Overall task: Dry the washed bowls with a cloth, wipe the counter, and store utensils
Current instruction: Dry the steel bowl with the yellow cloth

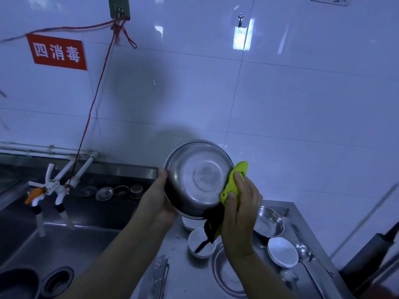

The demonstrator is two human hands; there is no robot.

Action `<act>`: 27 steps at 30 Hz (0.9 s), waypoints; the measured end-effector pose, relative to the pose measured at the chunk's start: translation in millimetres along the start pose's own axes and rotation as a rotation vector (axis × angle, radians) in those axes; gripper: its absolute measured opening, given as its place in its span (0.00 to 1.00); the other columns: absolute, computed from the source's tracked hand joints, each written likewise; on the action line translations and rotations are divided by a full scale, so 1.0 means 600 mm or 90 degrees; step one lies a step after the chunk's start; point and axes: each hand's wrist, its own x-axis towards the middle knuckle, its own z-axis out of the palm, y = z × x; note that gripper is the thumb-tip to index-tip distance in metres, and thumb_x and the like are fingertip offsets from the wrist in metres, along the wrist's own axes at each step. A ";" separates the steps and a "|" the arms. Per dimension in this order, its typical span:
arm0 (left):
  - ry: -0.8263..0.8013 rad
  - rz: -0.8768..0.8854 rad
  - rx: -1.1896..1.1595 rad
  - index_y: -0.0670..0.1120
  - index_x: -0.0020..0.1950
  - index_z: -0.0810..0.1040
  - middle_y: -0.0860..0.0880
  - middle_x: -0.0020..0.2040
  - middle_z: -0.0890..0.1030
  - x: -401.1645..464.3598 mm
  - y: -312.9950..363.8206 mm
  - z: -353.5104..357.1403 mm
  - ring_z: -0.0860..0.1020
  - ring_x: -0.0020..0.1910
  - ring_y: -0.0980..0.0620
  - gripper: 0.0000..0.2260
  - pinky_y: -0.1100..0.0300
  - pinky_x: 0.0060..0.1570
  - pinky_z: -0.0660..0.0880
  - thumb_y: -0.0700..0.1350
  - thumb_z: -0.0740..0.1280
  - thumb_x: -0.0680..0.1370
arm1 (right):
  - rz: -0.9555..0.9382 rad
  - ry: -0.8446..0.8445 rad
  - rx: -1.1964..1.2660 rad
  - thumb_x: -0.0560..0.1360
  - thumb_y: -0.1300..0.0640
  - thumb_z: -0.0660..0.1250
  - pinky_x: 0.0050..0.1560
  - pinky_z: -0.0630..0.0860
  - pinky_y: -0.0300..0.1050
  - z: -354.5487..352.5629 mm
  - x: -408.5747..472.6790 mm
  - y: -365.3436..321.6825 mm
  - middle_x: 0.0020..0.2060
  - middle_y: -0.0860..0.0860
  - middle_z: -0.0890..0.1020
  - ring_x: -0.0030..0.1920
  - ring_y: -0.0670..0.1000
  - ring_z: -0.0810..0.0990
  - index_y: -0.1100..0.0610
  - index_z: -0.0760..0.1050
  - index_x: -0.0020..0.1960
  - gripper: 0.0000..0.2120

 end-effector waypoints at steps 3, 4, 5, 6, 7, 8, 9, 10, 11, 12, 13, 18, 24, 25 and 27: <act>-0.008 -0.011 -0.020 0.42 0.63 0.75 0.42 0.56 0.81 -0.003 -0.006 -0.002 0.78 0.56 0.46 0.21 0.50 0.50 0.73 0.55 0.54 0.81 | -0.031 -0.030 -0.037 0.76 0.54 0.56 0.62 0.60 0.31 -0.009 0.009 -0.008 0.59 0.50 0.71 0.58 0.47 0.65 0.59 0.66 0.70 0.23; -0.009 0.001 -0.011 0.42 0.63 0.75 0.42 0.56 0.81 -0.004 -0.009 -0.002 0.78 0.56 0.46 0.21 0.51 0.50 0.74 0.54 0.53 0.81 | -0.016 -0.054 -0.038 0.76 0.53 0.55 0.62 0.60 0.31 -0.013 0.022 -0.011 0.57 0.48 0.71 0.57 0.46 0.64 0.59 0.65 0.71 0.25; -0.010 0.015 0.000 0.41 0.64 0.74 0.42 0.56 0.81 -0.005 -0.013 -0.001 0.78 0.56 0.46 0.21 0.52 0.50 0.74 0.53 0.54 0.81 | -0.014 -0.078 -0.053 0.75 0.52 0.55 0.62 0.61 0.34 -0.015 0.037 -0.014 0.57 0.48 0.72 0.56 0.46 0.64 0.59 0.65 0.72 0.26; -0.012 0.024 0.008 0.40 0.64 0.74 0.42 0.56 0.81 -0.006 -0.016 0.000 0.78 0.56 0.46 0.21 0.52 0.51 0.74 0.53 0.54 0.81 | -0.027 -0.102 -0.088 0.74 0.51 0.54 0.62 0.63 0.40 -0.017 0.053 -0.018 0.58 0.48 0.74 0.56 0.48 0.65 0.58 0.67 0.71 0.26; -0.018 0.028 0.010 0.40 0.64 0.74 0.42 0.56 0.81 -0.009 -0.020 0.003 0.79 0.56 0.46 0.21 0.52 0.52 0.74 0.53 0.54 0.81 | -0.048 -0.122 -0.128 0.74 0.50 0.54 0.61 0.64 0.45 -0.018 0.067 -0.023 0.60 0.49 0.75 0.56 0.50 0.66 0.58 0.69 0.69 0.26; -0.024 0.033 0.008 0.40 0.64 0.74 0.41 0.57 0.81 -0.010 -0.022 0.006 0.79 0.57 0.46 0.21 0.52 0.53 0.74 0.52 0.54 0.82 | -0.073 -0.138 -0.162 0.74 0.50 0.54 0.59 0.66 0.49 -0.018 0.078 -0.029 0.61 0.50 0.76 0.57 0.53 0.68 0.57 0.71 0.68 0.25; -0.031 0.039 0.008 0.39 0.64 0.74 0.41 0.58 0.81 -0.012 -0.023 0.010 0.79 0.57 0.45 0.21 0.52 0.53 0.74 0.52 0.54 0.82 | -0.105 -0.152 -0.195 0.75 0.50 0.55 0.57 0.66 0.51 -0.016 0.084 -0.037 0.62 0.51 0.77 0.57 0.56 0.69 0.57 0.73 0.67 0.24; -0.033 0.044 0.011 0.39 0.63 0.74 0.40 0.58 0.80 -0.014 -0.023 0.014 0.79 0.57 0.45 0.20 0.52 0.53 0.74 0.52 0.54 0.82 | -0.149 -0.165 -0.229 0.75 0.51 0.56 0.55 0.68 0.52 -0.013 0.084 -0.044 0.63 0.51 0.77 0.57 0.57 0.70 0.57 0.75 0.66 0.22; -0.032 0.043 0.013 0.39 0.63 0.74 0.40 0.58 0.80 -0.015 -0.023 0.017 0.79 0.56 0.46 0.20 0.52 0.53 0.74 0.52 0.53 0.82 | -0.206 -0.174 -0.257 0.76 0.53 0.58 0.53 0.69 0.53 -0.008 0.079 -0.051 0.63 0.51 0.77 0.57 0.58 0.71 0.56 0.76 0.64 0.20; -0.035 0.035 0.012 0.39 0.63 0.74 0.40 0.59 0.79 -0.016 -0.023 0.019 0.78 0.57 0.46 0.20 0.52 0.53 0.73 0.52 0.53 0.82 | -0.267 -0.181 -0.275 0.76 0.55 0.60 0.51 0.70 0.53 -0.004 0.070 -0.055 0.62 0.51 0.78 0.57 0.57 0.72 0.56 0.77 0.63 0.18; -0.040 0.019 0.006 0.38 0.64 0.73 0.39 0.60 0.78 -0.017 -0.022 0.019 0.77 0.57 0.46 0.21 0.52 0.54 0.72 0.52 0.52 0.82 | -0.323 -0.188 -0.280 0.76 0.56 0.60 0.50 0.71 0.53 -0.001 0.059 -0.057 0.62 0.51 0.78 0.57 0.57 0.73 0.55 0.78 0.62 0.17; -0.015 -0.015 0.016 0.37 0.65 0.71 0.37 0.59 0.77 -0.017 0.004 0.015 0.75 0.56 0.41 0.23 0.49 0.53 0.72 0.54 0.51 0.82 | -0.486 -0.187 -0.237 0.76 0.61 0.64 0.46 0.72 0.55 -0.024 0.021 -0.028 0.56 0.48 0.82 0.56 0.54 0.77 0.53 0.83 0.55 0.12; -0.001 0.038 0.082 0.39 0.67 0.71 0.39 0.63 0.76 -0.008 0.007 0.003 0.74 0.64 0.43 0.21 0.47 0.67 0.66 0.51 0.54 0.82 | -0.342 -0.194 -0.178 0.78 0.59 0.57 0.47 0.74 0.62 -0.044 0.062 0.009 0.55 0.55 0.81 0.53 0.57 0.70 0.58 0.82 0.56 0.16; -0.004 0.035 0.098 0.38 0.67 0.71 0.39 0.63 0.77 -0.010 0.003 0.003 0.74 0.63 0.43 0.20 0.47 0.66 0.67 0.50 0.54 0.82 | -0.303 -0.191 -0.178 0.77 0.59 0.58 0.49 0.74 0.62 -0.040 0.073 0.005 0.56 0.55 0.80 0.53 0.58 0.71 0.57 0.81 0.58 0.16; -0.013 0.019 0.120 0.37 0.65 0.72 0.39 0.61 0.78 -0.014 -0.007 0.004 0.76 0.61 0.43 0.20 0.47 0.66 0.67 0.50 0.55 0.82 | -0.243 -0.179 -0.173 0.75 0.62 0.62 0.51 0.73 0.61 -0.027 0.094 -0.010 0.58 0.53 0.80 0.53 0.60 0.73 0.56 0.80 0.60 0.15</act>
